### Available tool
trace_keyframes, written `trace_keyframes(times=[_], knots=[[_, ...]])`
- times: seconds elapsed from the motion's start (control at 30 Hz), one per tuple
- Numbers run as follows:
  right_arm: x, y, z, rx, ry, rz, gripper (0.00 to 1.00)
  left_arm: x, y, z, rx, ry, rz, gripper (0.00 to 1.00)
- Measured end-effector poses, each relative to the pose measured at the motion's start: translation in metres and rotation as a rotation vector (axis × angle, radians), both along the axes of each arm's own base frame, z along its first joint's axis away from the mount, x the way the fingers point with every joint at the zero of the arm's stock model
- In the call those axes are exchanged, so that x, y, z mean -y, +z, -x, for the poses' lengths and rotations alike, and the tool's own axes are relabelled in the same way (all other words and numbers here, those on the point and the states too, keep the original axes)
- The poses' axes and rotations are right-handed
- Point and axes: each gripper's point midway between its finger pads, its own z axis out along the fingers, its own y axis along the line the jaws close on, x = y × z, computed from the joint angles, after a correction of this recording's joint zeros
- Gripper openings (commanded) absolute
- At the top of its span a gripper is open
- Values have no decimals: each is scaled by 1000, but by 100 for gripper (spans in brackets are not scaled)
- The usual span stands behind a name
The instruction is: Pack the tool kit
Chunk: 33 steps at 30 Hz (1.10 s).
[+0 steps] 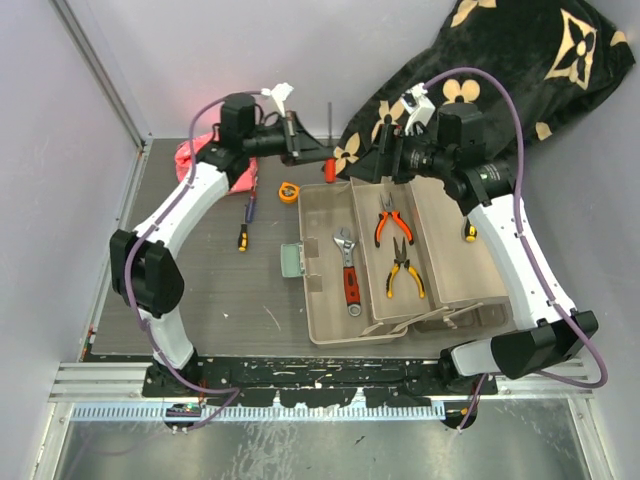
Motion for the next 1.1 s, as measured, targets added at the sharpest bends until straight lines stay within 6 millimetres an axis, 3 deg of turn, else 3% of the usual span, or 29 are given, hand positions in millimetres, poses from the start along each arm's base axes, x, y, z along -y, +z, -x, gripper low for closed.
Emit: trace_keyframes(times=[0.13, 0.2, 0.33, 0.57, 0.63, 0.77, 0.8, 0.83, 0.93, 0.97, 1.1], knots=[[-13, 2, 1, 8, 32, -23, 80, 48, 19, 40, 15, -137, 58, 0], [-15, 2, 0, 7, 32, -28, 77, 62, 26, 54, 20, -182, 77, 0], [-16, -1, -2, -2, 32, -25, 73, 71, 39, 64, 37, -213, 105, 0], [-20, -12, -1, -35, 41, -5, 59, 70, 45, 63, 36, -210, 121, 0], [-21, -14, 0, -43, 46, -1, 47, 70, 46, 63, 38, -210, 122, 0], [-23, -19, 1, -52, 55, 10, 12, 71, 46, 63, 41, -210, 123, 0], [-23, -21, 1, -61, 52, 13, 7, 70, 46, 63, 43, -212, 121, 9], [-23, -22, 0, -62, 50, 15, 4, 70, 45, 62, 43, -209, 120, 28], [-22, -26, -2, -74, 39, 29, 1, 69, 41, 57, 44, -183, 102, 69], [-20, -28, -2, -84, 28, 43, 1, 68, 40, 53, 49, -163, 95, 77], [-7, -34, -8, -111, -40, 119, 1, 58, 38, 35, 53, -83, 68, 79]])
